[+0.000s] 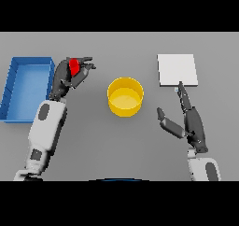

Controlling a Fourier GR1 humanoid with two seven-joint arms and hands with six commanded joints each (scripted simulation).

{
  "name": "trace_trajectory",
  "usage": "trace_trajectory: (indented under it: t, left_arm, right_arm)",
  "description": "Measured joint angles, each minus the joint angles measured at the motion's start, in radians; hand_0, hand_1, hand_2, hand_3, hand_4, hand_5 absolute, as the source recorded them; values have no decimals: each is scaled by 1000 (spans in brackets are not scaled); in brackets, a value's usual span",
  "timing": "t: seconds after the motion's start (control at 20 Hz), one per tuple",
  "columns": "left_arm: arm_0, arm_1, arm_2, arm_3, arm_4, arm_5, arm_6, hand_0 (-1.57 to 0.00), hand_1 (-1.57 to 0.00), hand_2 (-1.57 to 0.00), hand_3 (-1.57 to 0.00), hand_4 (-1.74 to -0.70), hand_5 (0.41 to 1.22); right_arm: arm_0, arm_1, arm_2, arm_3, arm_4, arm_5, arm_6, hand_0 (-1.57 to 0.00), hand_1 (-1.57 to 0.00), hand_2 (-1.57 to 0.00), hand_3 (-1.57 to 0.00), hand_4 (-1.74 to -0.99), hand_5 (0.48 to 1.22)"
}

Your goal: Pick up the red beaker and tilt it to pour out 1 green nut into yellow bowl. Pick up the yellow bowl and place it on the metallic measuring scale.

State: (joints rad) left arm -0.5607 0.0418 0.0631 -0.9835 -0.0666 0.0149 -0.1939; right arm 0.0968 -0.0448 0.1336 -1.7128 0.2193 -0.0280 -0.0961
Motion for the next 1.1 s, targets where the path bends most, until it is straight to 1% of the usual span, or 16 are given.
trace_trajectory:
  t: [0.15, 0.3, 0.35, 0.4, 0.45, 0.55, 0.6, 0.65, 0.7, 0.75, 0.8, 0.85, 0.9, 0.95, 1.0, 1.1]
  left_arm:
    - [-5, 29, -33, -22, -24, -4, 28, -1556, -1557, -1558, -1553, -1724, 1135]
    - [-14, 55, -58, -34, -46, -5, 50, -1559, -1560, -1561, -1556, -1727, 1138]
    - [-22, 75, -75, -48, -66, -6, 64, -1562, -1562, -1563, -1559, -1730, 1134]
    - [-18, 88, -108, -59, -95, -13, 60, -1563, -1564, -1564, -1562, -1732, 1129]
    - [-30, 103, -130, -64, -122, -11, 90, -1565, -1565, -1566, -1563, -1734, 1124]
    - [-56, 144, -192, -73, -190, -21, 134, -1567, -1567, -1568, -1566, -1737, 1120]
    - [-73, 162, -226, -80, -223, -34, 153, -1568, -1568, -1568, -1567, -1737, 1125]
    - [-77, 183, -263, -94, -256, -47, 171, -1569, -1569, -1569, -1568, -1738, 1127]
    - [-98, 187, -294, -88, -291, -50, 195, -1569, -1569, -1569, -1569, -1739, 1129]
    - [-109, 195, -332, -101, -324, -62, 213, -1569, -1569, -1570, -1569, -1739, 1134]
    - [-124, 209, -360, -95, -356, -70, 220, -1570, -1570, -1570, -1569, -1740, 1139]
    - [-152, 215, -385, -82, -386, -77, 232, -1570, -1570, -1570, -1570, -1740, 1147]
    - [-175, 224, -418, -77, -422, -89, 253, -1570, -1570, -1570, -1570, -1740, 1162]
    - [-190, 236, -453, -74, -463, -93, 257, -1570, -1570, -1570, -1570, -1740, 1174]
    - [-213, 241, -495, -64, -514, -97, 274, -1570, -1571, -1571, -1570, -1740, 1183]
    - [-248, 254, -563, -61, -586, -137, 300, -1571, -1571, -1571, -1571, -1741, 1197]
  right_arm:
    - [10, -11, 6, -11, 25, -9, -40, 1, 1, 1, 1, -1219, 660]
    - [3, -16, -4, -3, 26, -17, -29, 1, 1, 1, 1, -1213, 662]
    - [6, -16, 2, -4, 33, -15, -34, 1, 1, 1, 1, -1210, 664]
    - [4, -20, 3, -1, 36, -12, -25, 1, 1, 1, 1, -1202, 662]
    - [0, -15, 2, 4, 34, -13, -12, 1, 1, 1, 1, -1199, 658]
    - [3, -29, -9, -12, 21, -7, -3, 1, 1, 1, 1, -1190, 658]
    - [8, -27, -3, -9, 28, -7, -7, 1, 1, 1, 1, -1186, 660]
    - [2, -25, -5, -10, 24, -6, 4, 1, 1, 1, 1, -1183, 663]
    - [3, -22, 5, -11, 34, -5, 4, 1, 1, 1, 1, -1178, 663]
    - [2, -17, 11, -17, 35, -3, 17, 1, 1, 1, 1, -1178, 667]
    - [0, -16, 10, -14, 35, -4, 18, 1, 1, 1, 1, -1178, 667]
    - [11, -22, 11, -23, 34, 2, 8, 1, 1, 1, 1, -1182, 668]
    - [1, -20, 5, -19, 20, 7, 19, 1, 1, 1, 1, -1181, 669]
    - [6, -19, 1, -17, 7, 12, 16, 1, 1, 1, 1, -1183, 671]
    - [4, -18, 5, -21, 13, 12, 22, 1, 1, 1, 1, -1183, 673]
    - [1, -8, 3, -22, 9, 4, 30, 1, 1, 1, 1, -1187, 676]
